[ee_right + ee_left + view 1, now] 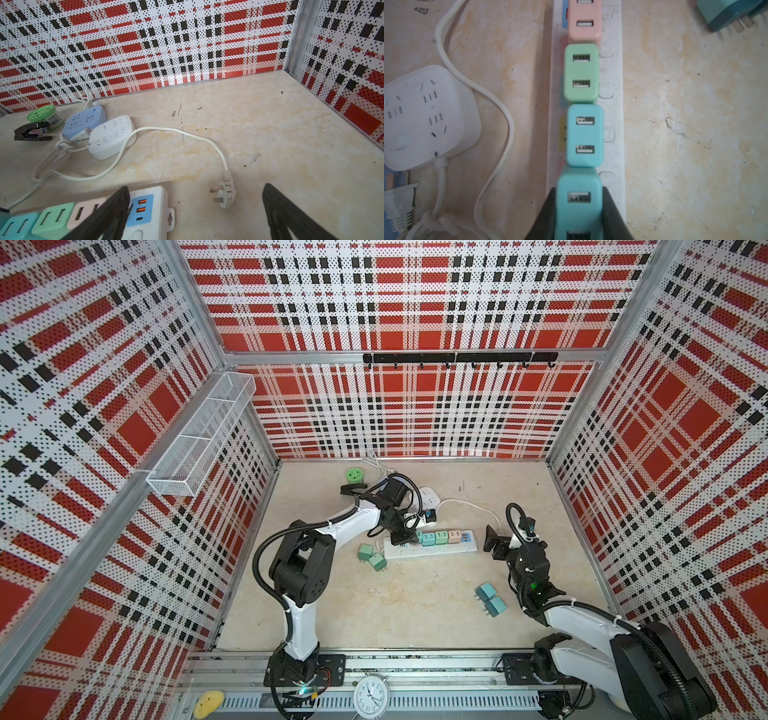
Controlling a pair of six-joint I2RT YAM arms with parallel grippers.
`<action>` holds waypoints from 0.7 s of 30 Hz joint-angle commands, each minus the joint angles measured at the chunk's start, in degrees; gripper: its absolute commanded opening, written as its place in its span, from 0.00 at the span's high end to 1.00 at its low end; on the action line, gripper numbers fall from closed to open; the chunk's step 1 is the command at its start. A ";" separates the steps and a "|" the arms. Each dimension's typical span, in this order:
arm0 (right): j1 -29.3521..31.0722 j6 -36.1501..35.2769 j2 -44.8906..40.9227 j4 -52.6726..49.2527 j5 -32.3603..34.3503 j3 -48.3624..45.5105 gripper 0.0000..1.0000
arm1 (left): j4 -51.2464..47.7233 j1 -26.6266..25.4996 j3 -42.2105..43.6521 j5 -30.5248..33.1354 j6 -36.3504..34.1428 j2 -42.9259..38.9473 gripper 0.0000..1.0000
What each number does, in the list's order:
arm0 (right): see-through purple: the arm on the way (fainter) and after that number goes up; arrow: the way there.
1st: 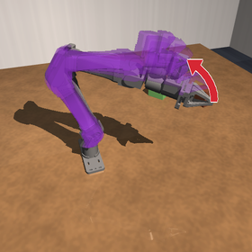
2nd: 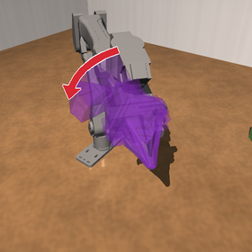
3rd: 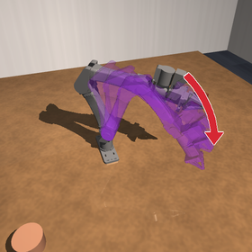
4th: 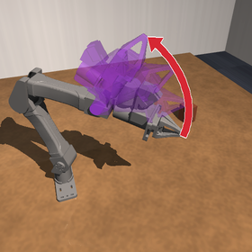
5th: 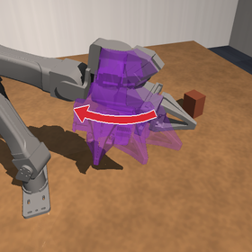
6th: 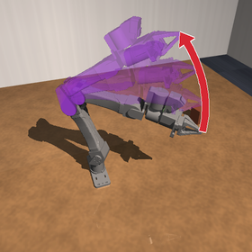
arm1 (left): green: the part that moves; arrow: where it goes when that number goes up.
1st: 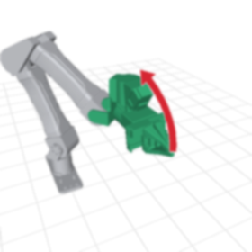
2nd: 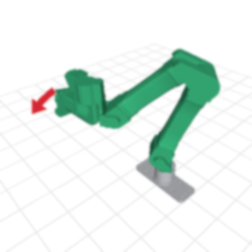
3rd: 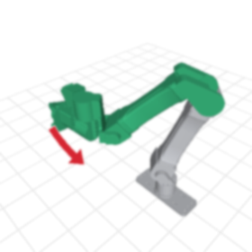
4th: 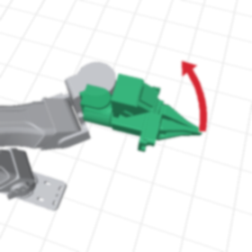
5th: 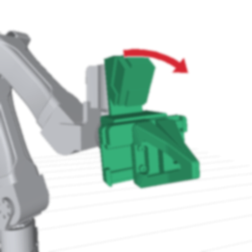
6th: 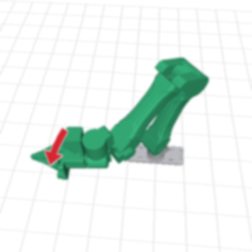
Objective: Insert the plug
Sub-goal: 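Lower the teal charger with the left gripper into the socket beside the other teal charger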
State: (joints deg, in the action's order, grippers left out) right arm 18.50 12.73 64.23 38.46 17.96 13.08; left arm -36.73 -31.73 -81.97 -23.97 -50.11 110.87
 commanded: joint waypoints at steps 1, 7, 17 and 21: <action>-0.27 0.36 0.28 3.73 -0.63 0.67 0.00 | -4.83 -1.96 -0.75 -1.52 -0.26 2.80 1.00; -0.23 0.29 0.37 3.73 -0.77 0.71 0.00 | -7.03 -3.87 -2.67 1.32 -1.92 5.18 1.00; -0.23 0.28 0.46 3.68 -0.63 0.81 0.00 | -6.60 -3.16 -6.09 0.68 -0.61 6.71 1.00; -0.28 0.27 0.46 3.56 -0.41 0.89 0.00 | -5.21 -3.81 -7.07 -4.06 2.75 6.89 1.00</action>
State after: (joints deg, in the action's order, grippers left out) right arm 18.50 12.71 64.25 38.87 17.74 13.08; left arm -44.16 -33.28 -88.77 -21.19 -49.12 114.28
